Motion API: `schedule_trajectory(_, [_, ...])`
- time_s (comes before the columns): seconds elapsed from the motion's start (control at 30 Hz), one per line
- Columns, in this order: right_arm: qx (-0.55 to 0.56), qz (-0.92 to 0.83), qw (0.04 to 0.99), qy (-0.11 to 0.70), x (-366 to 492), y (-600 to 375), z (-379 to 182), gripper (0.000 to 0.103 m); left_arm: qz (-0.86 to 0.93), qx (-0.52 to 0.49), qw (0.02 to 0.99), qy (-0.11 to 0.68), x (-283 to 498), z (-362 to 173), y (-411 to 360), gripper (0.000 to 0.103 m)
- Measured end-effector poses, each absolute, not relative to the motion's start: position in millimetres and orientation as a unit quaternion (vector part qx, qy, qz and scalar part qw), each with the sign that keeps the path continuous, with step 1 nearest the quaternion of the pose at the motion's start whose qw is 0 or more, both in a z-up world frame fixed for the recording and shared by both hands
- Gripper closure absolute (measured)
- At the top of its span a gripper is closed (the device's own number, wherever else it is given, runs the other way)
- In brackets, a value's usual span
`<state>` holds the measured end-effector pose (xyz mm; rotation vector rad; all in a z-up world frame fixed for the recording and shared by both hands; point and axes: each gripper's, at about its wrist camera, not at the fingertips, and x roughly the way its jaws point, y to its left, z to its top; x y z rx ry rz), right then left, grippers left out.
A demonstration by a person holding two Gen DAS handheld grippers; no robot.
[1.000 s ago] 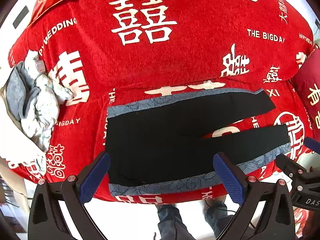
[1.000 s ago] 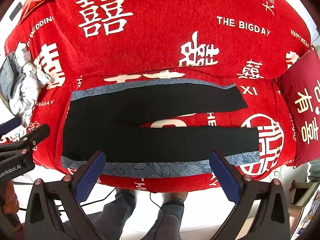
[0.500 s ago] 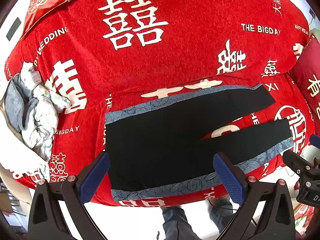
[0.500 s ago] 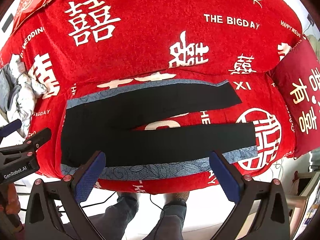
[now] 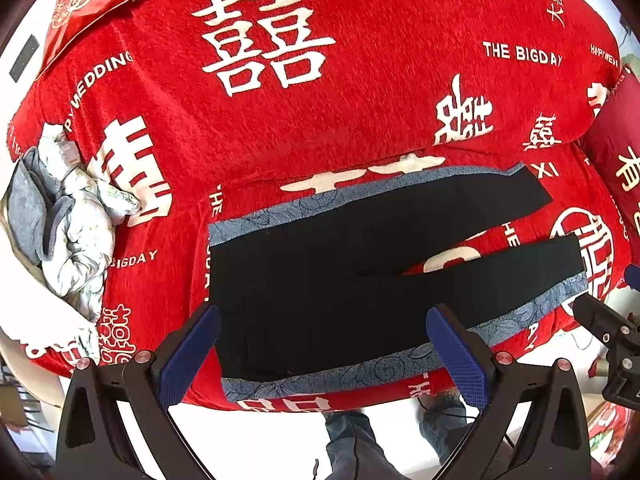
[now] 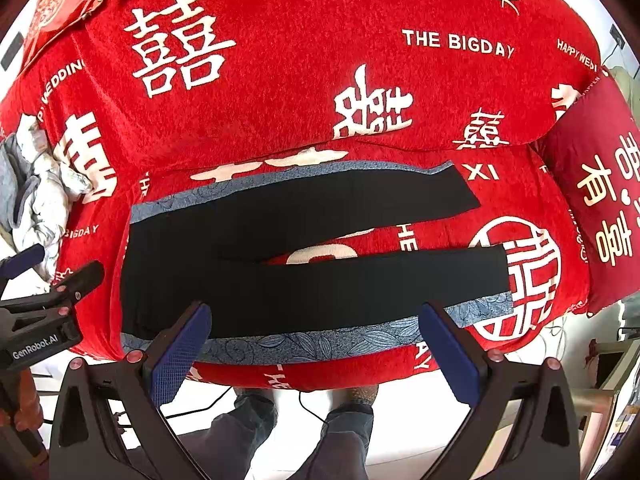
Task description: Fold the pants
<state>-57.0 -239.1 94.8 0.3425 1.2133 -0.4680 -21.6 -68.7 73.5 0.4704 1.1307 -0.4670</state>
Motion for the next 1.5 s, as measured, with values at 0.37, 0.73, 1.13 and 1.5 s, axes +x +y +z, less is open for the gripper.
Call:
schedule_trajectory(0.37, [0.163, -0.22, 0.78, 0.563, -59.4, -239.1, 92.6, 0.0, -0.212, 0.213, 0.794, 0.528, -21.8, 72.5, -60.5, 0.0])
schedule_trajectory(0.73, [0.166, -0.219, 0.776, 0.568, -59.1, -233.5, 86.9, 0.0, -0.193, 0.2, 0.812, 0.514, -19.5, 67.1, -36.9, 0.0])
schedule_trajectory(1.13, [0.192, -0.199, 0.733, 0.621, -51.7, -220.3, 43.5, 0.0, -0.158, 0.197, 0.785, 0.565, -4.6, 13.5, -11.2, 0.0])
schedule_trajectory(1.5, [0.219, -0.15, 0.706, 0.657, -25.5, -203.2, -60.2, 0.0, -0.126, 0.21, 0.745, 0.621, 4.1, -86.6, 0.4, 0.0])
